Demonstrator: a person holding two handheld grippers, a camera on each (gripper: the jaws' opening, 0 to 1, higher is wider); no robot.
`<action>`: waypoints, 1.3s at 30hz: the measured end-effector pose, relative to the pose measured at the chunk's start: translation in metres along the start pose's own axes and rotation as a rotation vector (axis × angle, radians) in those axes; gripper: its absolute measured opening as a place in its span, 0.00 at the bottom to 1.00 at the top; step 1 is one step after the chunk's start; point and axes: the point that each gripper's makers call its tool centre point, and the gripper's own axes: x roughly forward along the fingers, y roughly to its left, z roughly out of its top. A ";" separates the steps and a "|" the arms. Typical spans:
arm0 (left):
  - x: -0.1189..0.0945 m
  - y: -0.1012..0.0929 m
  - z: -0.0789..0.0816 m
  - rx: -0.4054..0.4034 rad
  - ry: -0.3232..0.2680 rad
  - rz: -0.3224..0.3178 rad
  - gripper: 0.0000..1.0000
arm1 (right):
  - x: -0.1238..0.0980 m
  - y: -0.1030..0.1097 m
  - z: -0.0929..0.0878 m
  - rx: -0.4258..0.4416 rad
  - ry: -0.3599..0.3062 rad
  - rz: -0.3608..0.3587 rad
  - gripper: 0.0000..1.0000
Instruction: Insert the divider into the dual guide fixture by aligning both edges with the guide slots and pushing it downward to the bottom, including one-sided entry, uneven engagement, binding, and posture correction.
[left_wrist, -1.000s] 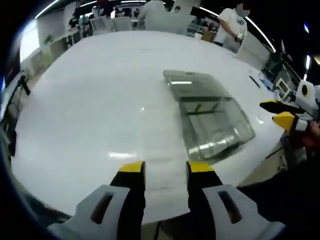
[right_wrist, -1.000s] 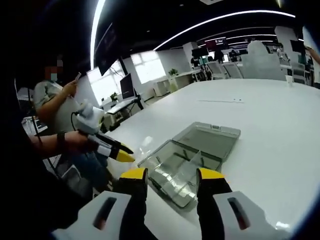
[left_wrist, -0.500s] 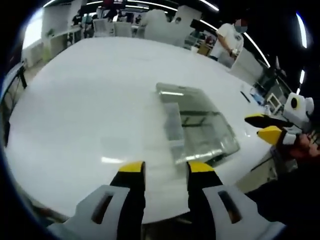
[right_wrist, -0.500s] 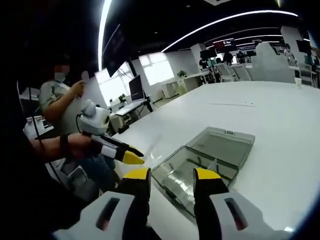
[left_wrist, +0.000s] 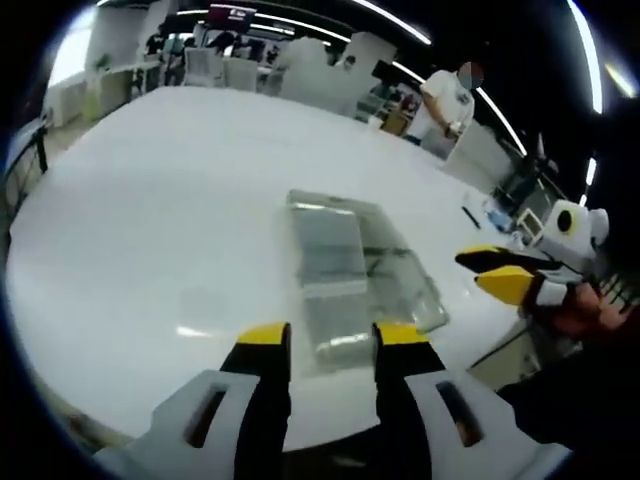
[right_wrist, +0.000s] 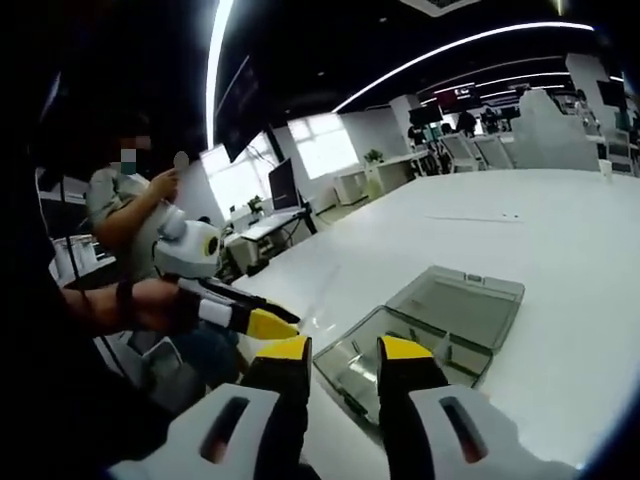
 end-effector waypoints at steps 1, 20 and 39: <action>0.000 -0.001 0.001 -0.003 -0.003 -0.003 0.29 | 0.000 0.001 0.001 0.001 -0.002 0.004 0.20; 0.001 -0.047 0.004 -0.006 -0.054 -0.159 0.29 | 0.009 0.015 0.005 0.011 -0.006 0.050 0.14; 0.000 -0.072 0.003 0.005 -0.092 -0.249 0.29 | 0.014 0.024 0.006 -0.001 0.003 0.057 0.08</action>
